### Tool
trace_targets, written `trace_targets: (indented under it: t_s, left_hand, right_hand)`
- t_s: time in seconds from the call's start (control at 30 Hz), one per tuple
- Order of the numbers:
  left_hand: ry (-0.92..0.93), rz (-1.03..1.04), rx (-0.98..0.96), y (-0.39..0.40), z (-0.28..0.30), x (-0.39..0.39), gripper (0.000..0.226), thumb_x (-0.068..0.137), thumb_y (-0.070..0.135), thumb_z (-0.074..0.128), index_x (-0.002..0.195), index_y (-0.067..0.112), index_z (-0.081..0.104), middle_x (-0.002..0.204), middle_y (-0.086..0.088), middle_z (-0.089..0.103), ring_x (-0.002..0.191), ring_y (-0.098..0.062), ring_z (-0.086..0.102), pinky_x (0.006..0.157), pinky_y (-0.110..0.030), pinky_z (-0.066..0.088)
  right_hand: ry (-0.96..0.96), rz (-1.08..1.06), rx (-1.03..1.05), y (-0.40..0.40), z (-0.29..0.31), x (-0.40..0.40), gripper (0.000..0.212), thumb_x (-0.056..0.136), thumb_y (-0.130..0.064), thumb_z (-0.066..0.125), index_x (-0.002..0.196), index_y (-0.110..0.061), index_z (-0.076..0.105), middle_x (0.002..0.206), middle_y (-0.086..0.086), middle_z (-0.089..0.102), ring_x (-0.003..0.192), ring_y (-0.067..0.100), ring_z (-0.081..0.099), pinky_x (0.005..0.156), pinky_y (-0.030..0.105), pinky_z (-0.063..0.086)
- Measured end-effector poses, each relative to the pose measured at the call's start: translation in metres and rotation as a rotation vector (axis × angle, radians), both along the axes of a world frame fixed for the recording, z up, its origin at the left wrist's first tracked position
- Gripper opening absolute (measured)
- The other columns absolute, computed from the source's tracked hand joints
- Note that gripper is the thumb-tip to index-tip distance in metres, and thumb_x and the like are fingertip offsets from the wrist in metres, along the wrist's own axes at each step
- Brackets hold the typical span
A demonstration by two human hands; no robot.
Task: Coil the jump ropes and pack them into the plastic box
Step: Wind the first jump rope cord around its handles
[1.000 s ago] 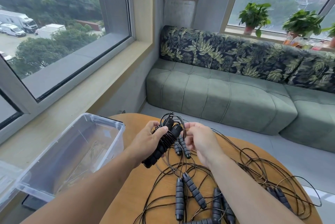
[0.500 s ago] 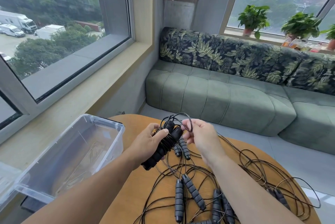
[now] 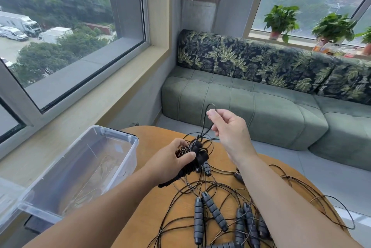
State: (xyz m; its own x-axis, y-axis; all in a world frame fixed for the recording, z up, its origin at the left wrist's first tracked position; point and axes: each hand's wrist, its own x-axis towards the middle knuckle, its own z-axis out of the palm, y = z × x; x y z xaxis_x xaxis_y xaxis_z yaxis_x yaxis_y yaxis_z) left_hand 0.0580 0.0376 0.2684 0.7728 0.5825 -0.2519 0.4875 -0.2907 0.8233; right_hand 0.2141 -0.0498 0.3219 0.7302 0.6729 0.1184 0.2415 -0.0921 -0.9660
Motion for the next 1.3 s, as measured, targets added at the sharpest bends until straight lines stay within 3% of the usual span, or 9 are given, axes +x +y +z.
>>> trace_targets:
  t_s: [0.13,0.23,0.33,0.47,0.63,0.77,0.93,1.03,1.3]
  left_hand:
    - [0.119,-0.128,0.428,-0.007,0.002,-0.001,0.035,0.094,0.055,0.053,0.123,0.040,0.037,0.094,0.010,0.064,0.076,-0.013,0.064,0.070,-0.033,0.059]
    - [0.086,-0.212,0.666,-0.011,0.001,-0.003,0.044,0.091,0.058,0.055,0.127,0.041,0.038,0.105,0.016,0.061,0.080,-0.009,0.060,0.069,-0.027,0.056]
    - [0.030,-0.270,0.787,-0.012,-0.002,-0.004,0.049,0.088,0.061,0.054,0.129,0.044,0.034,0.121,0.016,0.060,0.089,-0.010,0.062,0.071,-0.024,0.054]
    - [0.048,-0.266,0.861,-0.011,-0.002,-0.001,0.053,0.088,0.063,0.054,0.132,0.044,0.031,0.126,0.017,0.057,0.093,-0.010,0.063,0.070,-0.022,0.050]
    - [0.027,-0.148,0.517,-0.009,-0.008,-0.003,0.049,0.087,0.058,0.062,0.126,0.044,0.037,0.115,0.014,0.063,0.084,-0.004,0.062,0.070,-0.019,0.056]
    - [-0.071,-0.038,0.204,0.002,-0.015,-0.003,0.039,0.088,0.052,0.064,0.118,0.043,0.040,0.107,0.007,0.064,0.079,-0.009,0.069,0.070,-0.032,0.061]
    - [-0.154,0.035,-0.113,0.006,-0.011,0.000,0.027,0.090,0.046,0.065,0.108,0.040,0.046,0.096,-0.003,0.071,0.072,-0.020,0.074,0.068,-0.040,0.063]
    - [-0.193,0.071,-0.310,0.006,-0.009,0.002,0.033,0.091,0.046,0.064,0.115,0.031,0.048,0.096,-0.013,0.073,0.075,-0.031,0.075,0.074,-0.050,0.061]
    - [-0.243,0.049,-0.631,0.004,-0.003,0.006,0.059,0.082,0.052,0.066,0.127,0.022,0.044,0.100,-0.020,0.074,0.091,-0.039,0.072,0.076,-0.045,0.059]
  right_hand:
    - [0.008,0.170,-0.062,0.004,0.007,0.006,0.024,0.096,-0.036,0.059,0.087,-0.019,0.073,0.057,-0.004,0.048,0.057,0.011,0.043,0.058,0.023,0.041]
    - [0.024,0.310,-0.166,0.005,0.008,0.013,0.026,0.097,-0.037,0.059,0.090,-0.014,0.071,0.063,0.002,0.057,0.055,0.014,0.038,0.056,0.025,0.038]
    - [0.050,0.349,-0.242,0.005,0.009,0.018,0.024,0.091,-0.036,0.068,0.103,-0.016,0.061,0.084,-0.001,0.076,0.051,0.010,0.040,0.054,0.023,0.041]
    - [0.199,0.235,-0.272,0.007,0.000,0.020,0.039,0.084,-0.036,0.077,0.110,-0.015,0.058,0.088,0.006,0.077,0.047,0.006,0.041,0.047,0.020,0.038]
    - [0.281,0.088,-0.364,0.007,-0.007,0.034,0.048,0.091,-0.045,0.065,0.124,-0.012,0.054,0.097,0.012,0.074,0.047,0.009,0.041,0.039,0.020,0.028]
    - [0.424,0.030,-0.319,-0.002,-0.014,0.044,0.036,0.095,-0.041,0.061,0.119,-0.015,0.057,0.103,0.011,0.071,0.050,0.009,0.040,0.040,0.019,0.027]
    - [0.378,-0.029,-0.316,-0.010,-0.018,0.041,0.031,0.095,-0.050,0.054,0.108,-0.021,0.057,0.110,0.006,0.064,0.062,0.012,0.046,0.046,0.022,0.033]
    - [0.280,-0.096,-0.291,-0.009,-0.017,0.039,0.039,0.099,-0.052,0.044,0.113,-0.017,0.056,0.109,0.004,0.060,0.069,0.016,0.050,0.052,0.026,0.038]
    - [0.177,0.033,-0.398,-0.007,-0.019,0.017,0.042,0.102,-0.049,0.036,0.108,-0.017,0.063,0.099,0.002,0.064,0.070,0.014,0.052,0.059,0.027,0.040]
